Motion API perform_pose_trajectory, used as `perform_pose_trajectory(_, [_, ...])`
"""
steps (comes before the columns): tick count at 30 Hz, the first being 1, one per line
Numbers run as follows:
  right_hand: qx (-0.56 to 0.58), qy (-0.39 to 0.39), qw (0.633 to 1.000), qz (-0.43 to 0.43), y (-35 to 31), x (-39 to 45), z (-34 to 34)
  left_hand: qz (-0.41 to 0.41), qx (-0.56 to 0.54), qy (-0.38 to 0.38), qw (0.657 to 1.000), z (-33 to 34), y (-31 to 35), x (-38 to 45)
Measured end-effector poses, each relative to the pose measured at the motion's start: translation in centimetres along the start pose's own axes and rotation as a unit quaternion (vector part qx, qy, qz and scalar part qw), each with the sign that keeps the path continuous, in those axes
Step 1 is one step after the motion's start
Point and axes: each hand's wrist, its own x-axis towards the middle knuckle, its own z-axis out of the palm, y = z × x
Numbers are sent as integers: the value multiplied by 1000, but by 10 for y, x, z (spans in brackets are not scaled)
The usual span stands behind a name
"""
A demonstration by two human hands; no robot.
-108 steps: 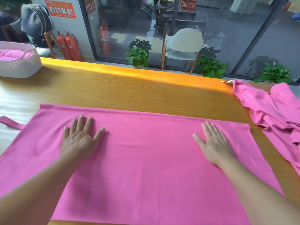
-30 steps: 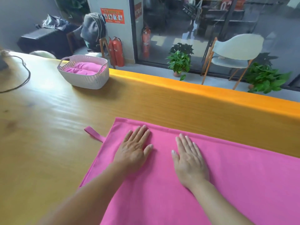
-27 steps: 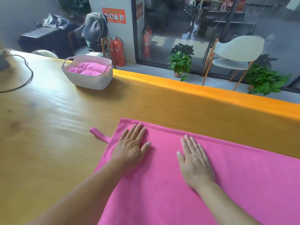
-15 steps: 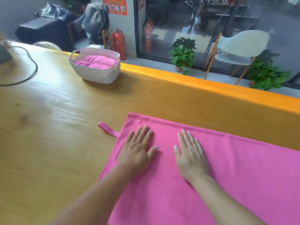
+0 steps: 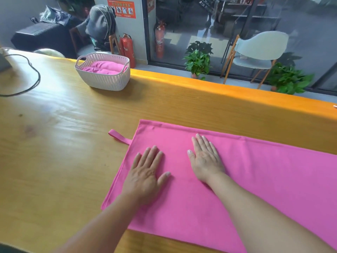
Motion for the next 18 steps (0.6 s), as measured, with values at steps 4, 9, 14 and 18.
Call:
perform_pose_trajectory(4, [82,-10,996,-16,11,-18,-16,34,-40,-33,998,-3,23,-4])
perform_pose_trajectory(9, [123,14,992,-31,73,-117,-23,161,-103,-85,978,-6,106,-54])
perform_pose_trajectory(14, [122,7,992,-12,148,-206,-30,250,-88,-104,958,5,163,-90])
perform_pose_trajectory(18, [96,-72,993,-17,186,-248,-38,280,-30,-79,956,13,173,-97])
